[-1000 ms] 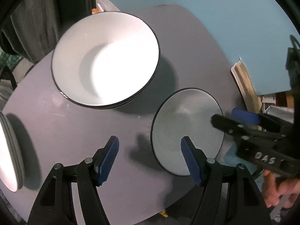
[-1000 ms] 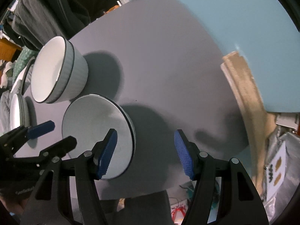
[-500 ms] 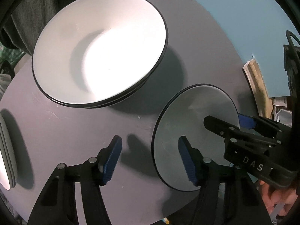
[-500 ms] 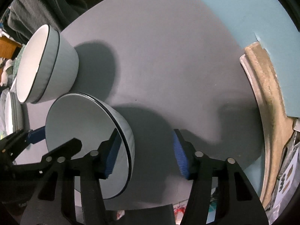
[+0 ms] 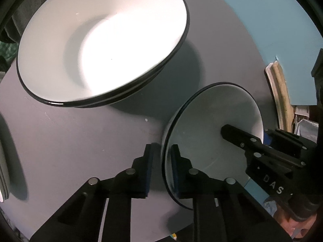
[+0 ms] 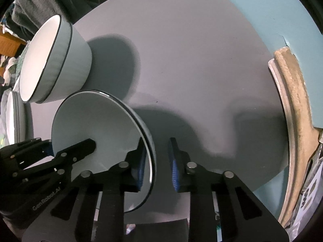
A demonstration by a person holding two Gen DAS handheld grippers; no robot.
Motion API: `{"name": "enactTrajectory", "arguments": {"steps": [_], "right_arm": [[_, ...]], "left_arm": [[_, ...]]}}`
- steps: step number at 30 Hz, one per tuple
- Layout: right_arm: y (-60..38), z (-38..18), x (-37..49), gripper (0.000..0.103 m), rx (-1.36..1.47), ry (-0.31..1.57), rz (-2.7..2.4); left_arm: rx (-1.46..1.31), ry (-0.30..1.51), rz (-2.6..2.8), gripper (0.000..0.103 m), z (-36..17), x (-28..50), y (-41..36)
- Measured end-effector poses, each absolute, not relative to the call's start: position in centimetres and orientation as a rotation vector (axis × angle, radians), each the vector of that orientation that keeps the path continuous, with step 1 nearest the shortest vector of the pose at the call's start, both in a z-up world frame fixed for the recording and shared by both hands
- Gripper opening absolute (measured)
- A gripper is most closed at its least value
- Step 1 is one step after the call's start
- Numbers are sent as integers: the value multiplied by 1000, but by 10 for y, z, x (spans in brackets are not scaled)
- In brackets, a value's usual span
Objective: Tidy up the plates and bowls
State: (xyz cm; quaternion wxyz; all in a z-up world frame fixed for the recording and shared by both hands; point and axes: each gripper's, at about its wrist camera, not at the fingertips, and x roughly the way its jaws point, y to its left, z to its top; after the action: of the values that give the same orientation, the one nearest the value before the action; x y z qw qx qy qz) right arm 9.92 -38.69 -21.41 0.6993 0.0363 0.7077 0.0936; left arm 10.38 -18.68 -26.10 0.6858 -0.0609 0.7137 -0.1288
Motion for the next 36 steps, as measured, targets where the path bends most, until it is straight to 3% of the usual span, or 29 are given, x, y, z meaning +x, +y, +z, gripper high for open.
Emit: {"name": "enactTrajectory", "arguments": {"steps": [4,10,22,36], "right_arm": [[-383,-214,95,10,86,1587,217],[-370,-214,106,7,98,1595,211],[-351,-203,105,7,71,1608,222],[-335,-138,123,7,11,1558,291]], "left_arm": [[-126,1598,-291,9,-260,104,-188],[-127,1601,-278,8,-255,101,-190],[-102,1601,-259,8,-244,88,-205],[-155,1529,-227,8,-185,91,-165]]}}
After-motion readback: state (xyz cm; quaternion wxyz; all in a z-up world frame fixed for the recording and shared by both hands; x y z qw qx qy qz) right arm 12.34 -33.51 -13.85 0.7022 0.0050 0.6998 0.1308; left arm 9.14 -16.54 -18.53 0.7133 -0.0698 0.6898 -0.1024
